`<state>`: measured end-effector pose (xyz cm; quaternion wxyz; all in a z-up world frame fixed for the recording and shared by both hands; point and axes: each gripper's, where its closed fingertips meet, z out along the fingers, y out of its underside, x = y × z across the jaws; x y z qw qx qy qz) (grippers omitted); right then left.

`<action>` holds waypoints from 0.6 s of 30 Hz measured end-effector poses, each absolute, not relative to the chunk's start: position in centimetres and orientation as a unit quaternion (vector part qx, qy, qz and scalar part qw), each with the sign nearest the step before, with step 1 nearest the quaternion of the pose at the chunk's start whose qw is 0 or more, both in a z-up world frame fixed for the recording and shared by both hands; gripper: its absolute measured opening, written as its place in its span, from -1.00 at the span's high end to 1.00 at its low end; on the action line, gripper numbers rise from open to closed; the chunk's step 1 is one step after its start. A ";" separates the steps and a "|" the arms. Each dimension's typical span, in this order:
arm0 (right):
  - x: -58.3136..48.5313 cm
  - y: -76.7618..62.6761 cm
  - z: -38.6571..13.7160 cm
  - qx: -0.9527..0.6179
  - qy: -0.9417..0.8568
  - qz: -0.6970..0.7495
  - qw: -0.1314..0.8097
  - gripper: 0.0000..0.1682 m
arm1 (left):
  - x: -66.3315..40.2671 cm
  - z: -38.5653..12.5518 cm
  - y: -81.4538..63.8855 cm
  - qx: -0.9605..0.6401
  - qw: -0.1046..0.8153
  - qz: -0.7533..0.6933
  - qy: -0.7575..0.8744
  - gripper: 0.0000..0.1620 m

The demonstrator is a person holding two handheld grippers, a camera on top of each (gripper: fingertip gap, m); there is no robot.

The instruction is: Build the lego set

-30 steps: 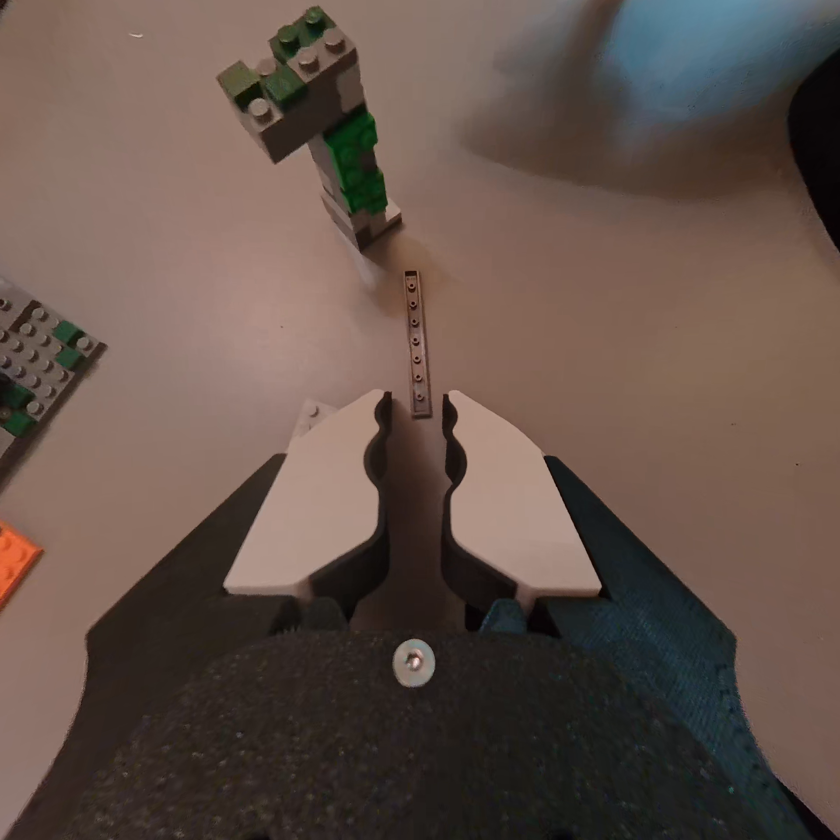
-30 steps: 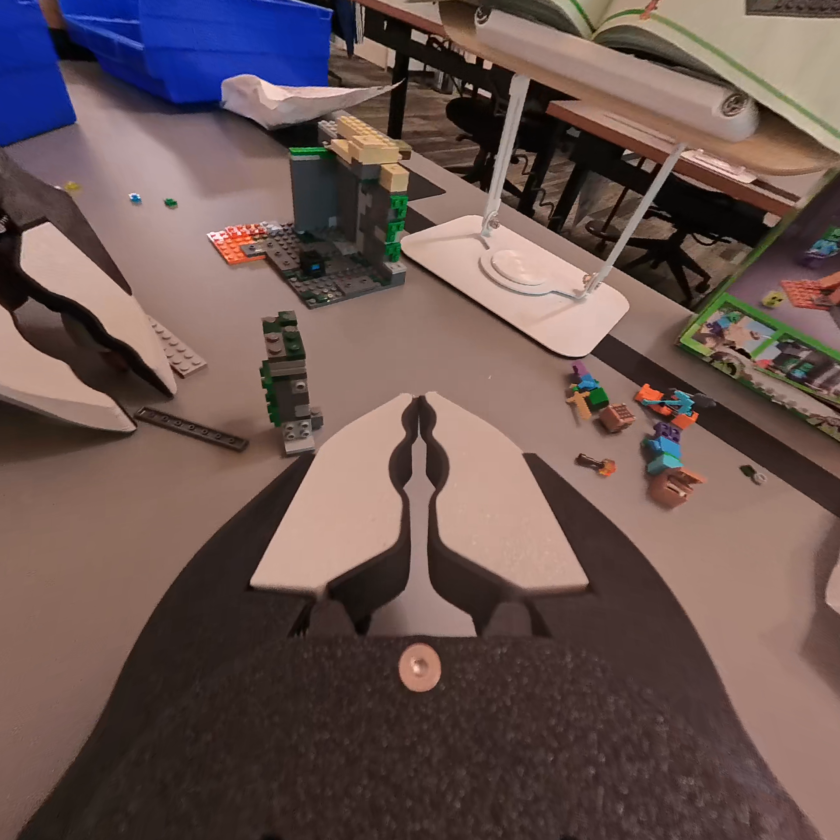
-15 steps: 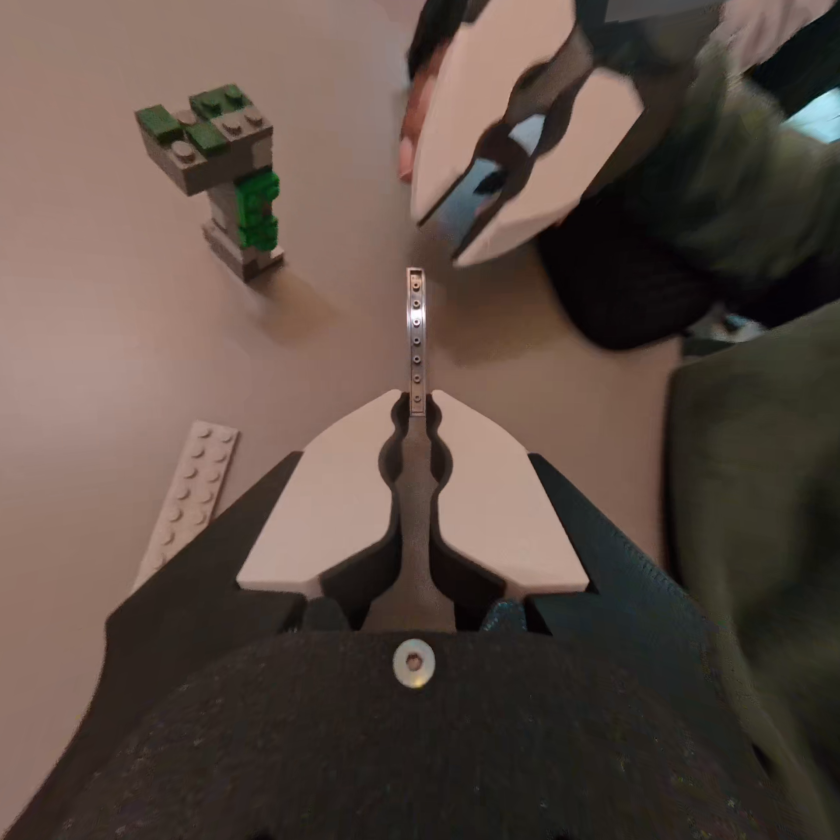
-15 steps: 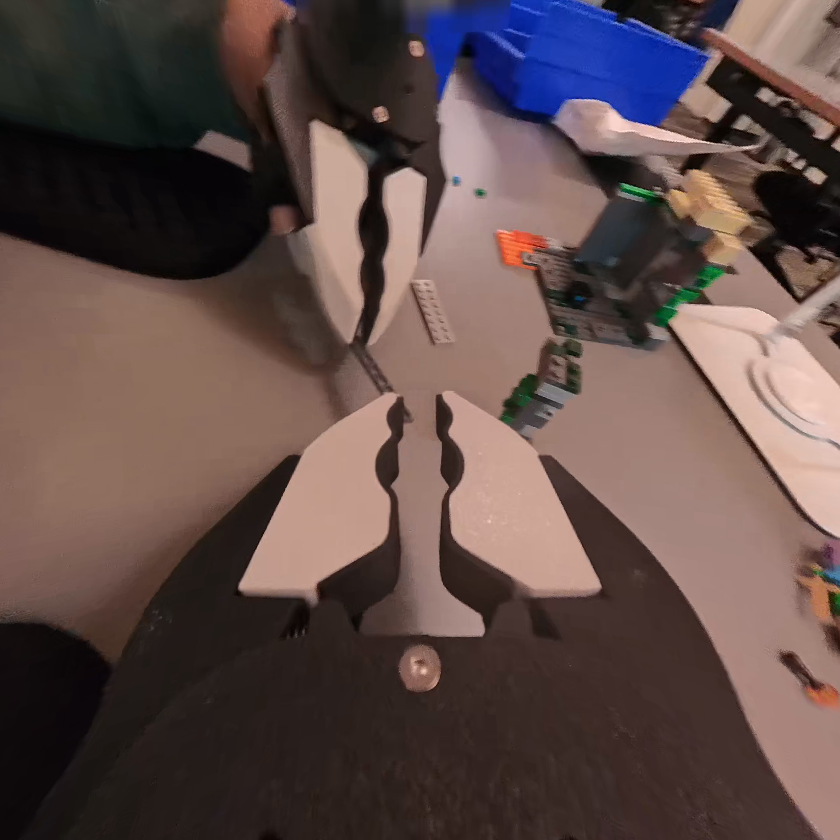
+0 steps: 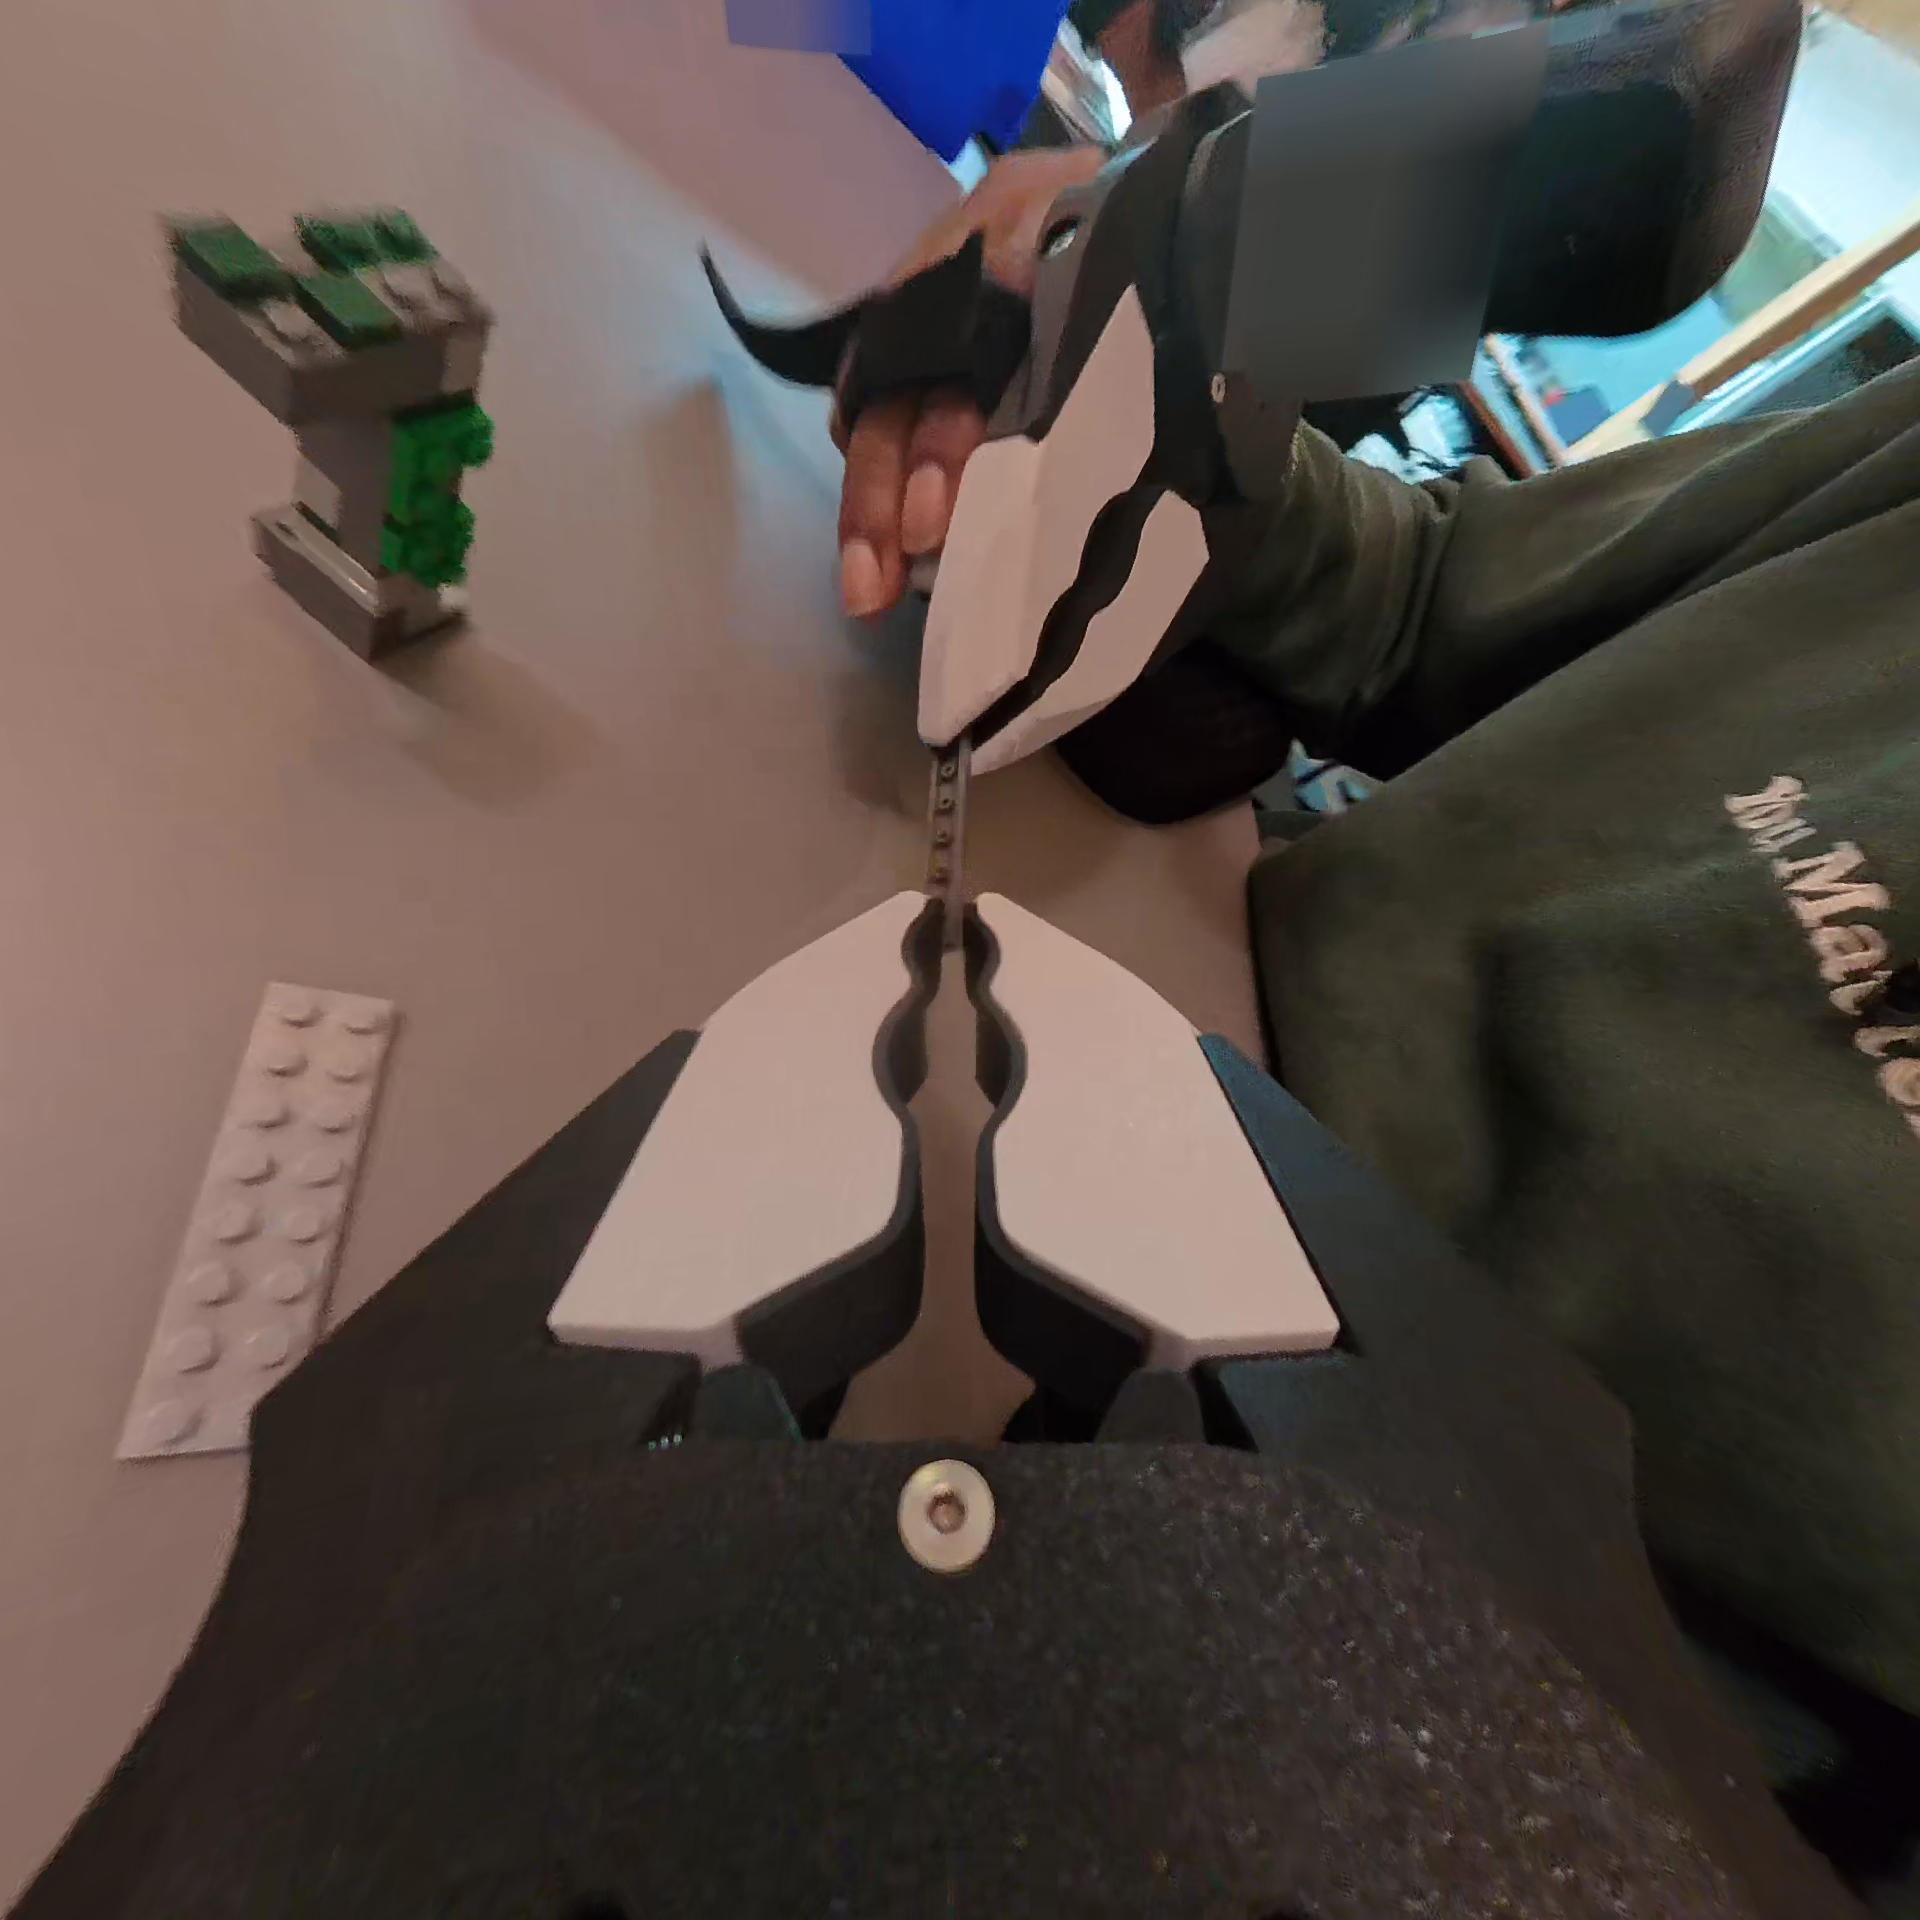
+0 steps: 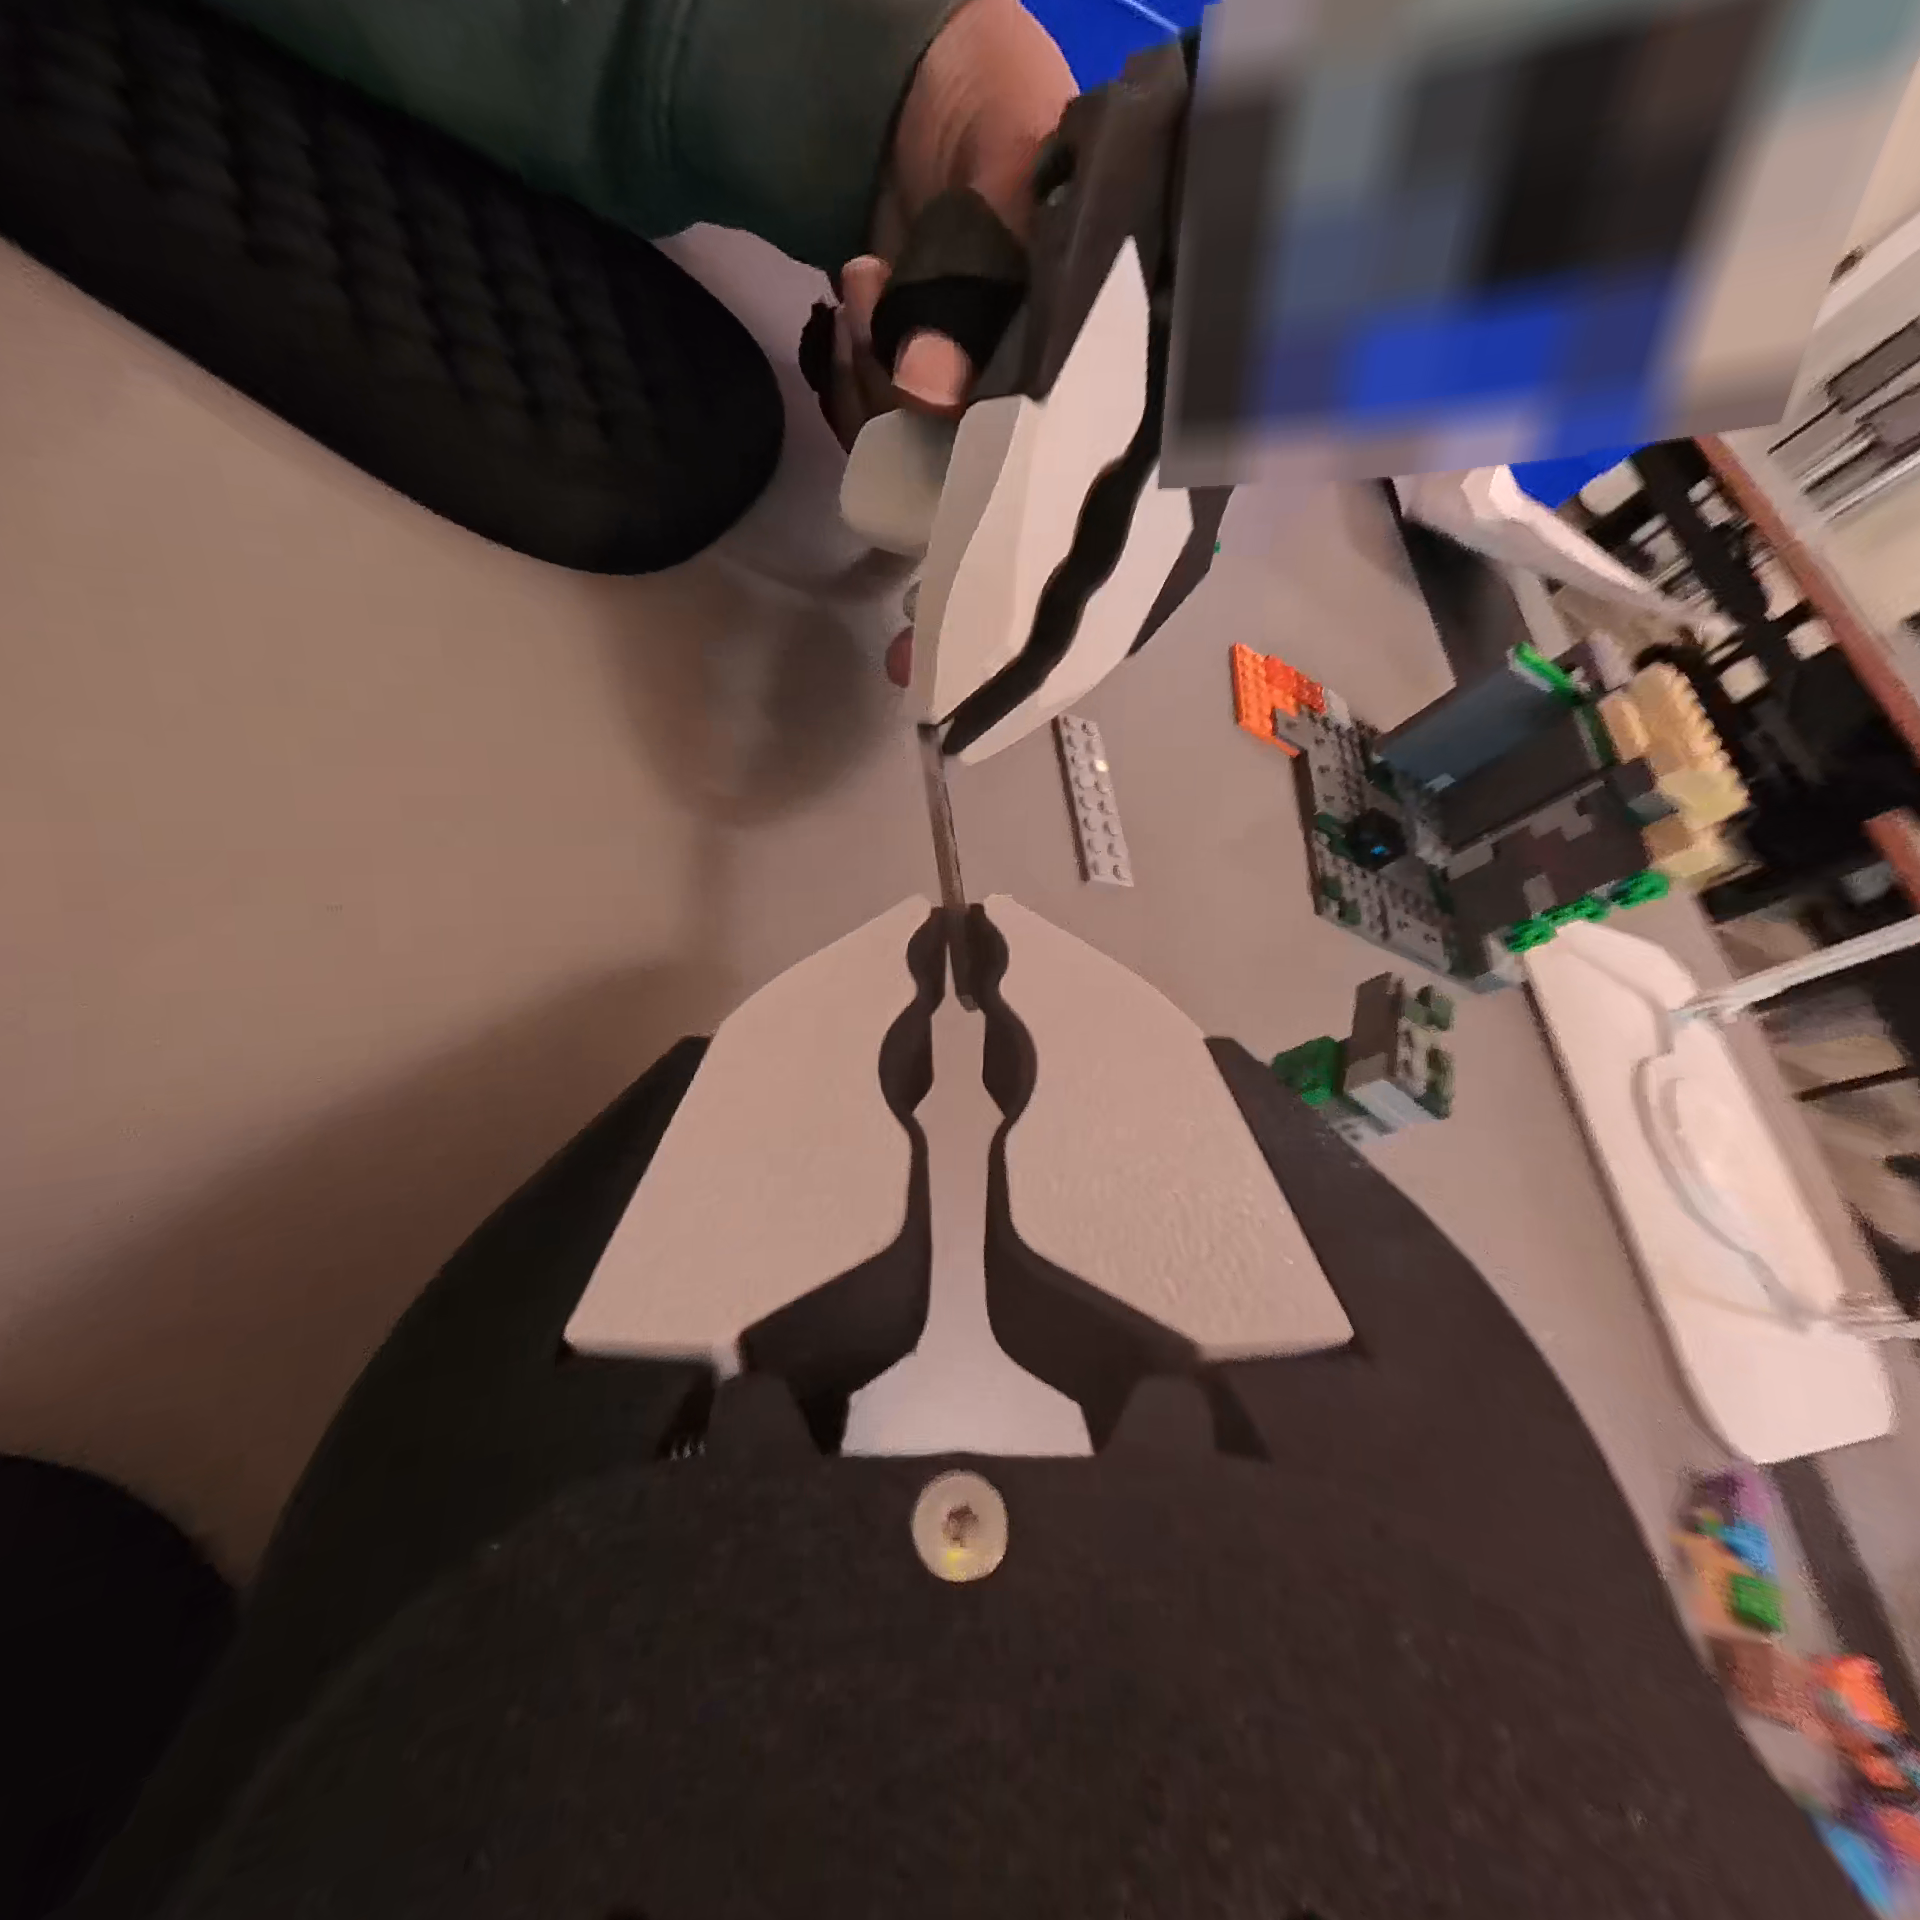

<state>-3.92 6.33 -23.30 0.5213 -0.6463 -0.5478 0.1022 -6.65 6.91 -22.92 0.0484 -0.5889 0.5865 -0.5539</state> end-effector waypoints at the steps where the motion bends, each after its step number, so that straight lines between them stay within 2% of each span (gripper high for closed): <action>1: -3.8 6.4 -23.3 -0.665 -0.525 0.129 0.515 0.97 | -6.5 -22.7 7.4 -0.584 0.082 -0.544 0.596 0.89; 4: -2.9 7.4 -22.6 -0.721 -0.434 0.210 0.498 0.97 | -6.1 -21.6 8.4 -0.550 0.207 -0.499 0.637 0.63; 8: -2.5 7.5 -22.0 -0.745 -0.362 0.301 0.472 0.97 | -5.3 -20.2 8.8 -0.484 0.352 -0.427 0.678 0.59; 15: -3.1 6.8 -21.5 -0.747 -0.233 0.501 0.370 0.97 | -5.0 -21.4 7.7 -0.398 0.430 -0.317 0.746 0.63; 18: -3.0 6.6 -21.4 -0.738 -0.209 0.542 0.344 0.97 | -4.9 -21.8 7.9 -0.385 0.452 -0.282 0.753 0.66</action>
